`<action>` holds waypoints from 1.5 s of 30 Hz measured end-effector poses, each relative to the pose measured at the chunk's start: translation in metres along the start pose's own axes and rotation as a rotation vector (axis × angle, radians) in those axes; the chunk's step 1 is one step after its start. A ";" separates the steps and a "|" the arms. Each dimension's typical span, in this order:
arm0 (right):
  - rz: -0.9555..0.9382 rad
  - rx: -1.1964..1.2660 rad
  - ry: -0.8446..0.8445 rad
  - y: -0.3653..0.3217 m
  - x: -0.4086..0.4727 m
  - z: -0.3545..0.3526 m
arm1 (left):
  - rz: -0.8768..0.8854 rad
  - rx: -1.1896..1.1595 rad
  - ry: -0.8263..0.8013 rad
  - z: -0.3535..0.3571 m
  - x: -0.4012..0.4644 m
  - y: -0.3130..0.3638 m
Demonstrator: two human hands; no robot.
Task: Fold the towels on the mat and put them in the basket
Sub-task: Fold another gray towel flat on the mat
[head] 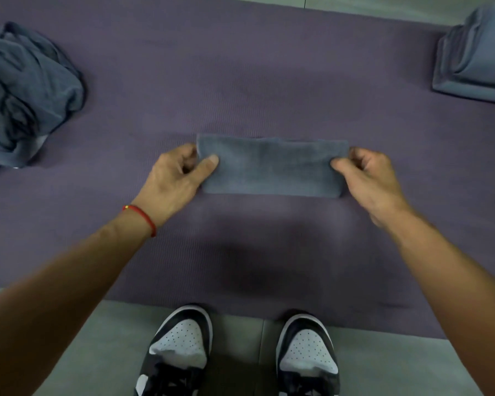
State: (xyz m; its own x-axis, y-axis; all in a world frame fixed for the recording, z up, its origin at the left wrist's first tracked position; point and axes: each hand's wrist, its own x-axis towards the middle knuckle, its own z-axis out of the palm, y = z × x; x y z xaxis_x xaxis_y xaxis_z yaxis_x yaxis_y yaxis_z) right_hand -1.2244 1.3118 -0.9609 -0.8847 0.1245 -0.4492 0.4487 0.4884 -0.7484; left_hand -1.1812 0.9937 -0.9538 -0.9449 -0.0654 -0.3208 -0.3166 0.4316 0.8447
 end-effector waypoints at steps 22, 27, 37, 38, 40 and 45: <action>-0.701 -0.859 0.169 -0.042 -0.022 0.072 | -0.165 0.246 0.299 0.034 0.018 0.013; -0.666 -1.030 -0.070 -0.023 -0.008 0.092 | 0.177 0.683 0.331 0.050 0.007 0.038; -0.569 -0.969 0.078 -0.011 -0.001 0.084 | 0.323 1.098 -0.006 0.071 0.025 0.015; -0.512 -0.964 0.128 -0.008 -0.002 0.083 | 0.334 1.102 -0.009 0.072 0.026 0.015; -0.401 -0.932 0.192 -0.003 -0.002 0.080 | 0.323 1.090 -0.035 0.071 0.029 0.014; -0.363 -0.875 0.192 0.000 0.001 0.075 | 0.308 0.817 -0.149 0.056 0.041 0.015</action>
State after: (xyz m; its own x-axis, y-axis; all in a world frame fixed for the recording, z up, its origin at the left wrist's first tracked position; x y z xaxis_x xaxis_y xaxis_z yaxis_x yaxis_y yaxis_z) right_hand -1.2161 1.2473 -0.9982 -0.9914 -0.0599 -0.1166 -0.0404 0.9858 -0.1630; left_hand -1.2204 1.0484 -0.9783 -0.9396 0.2532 -0.2305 0.1624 0.9222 0.3510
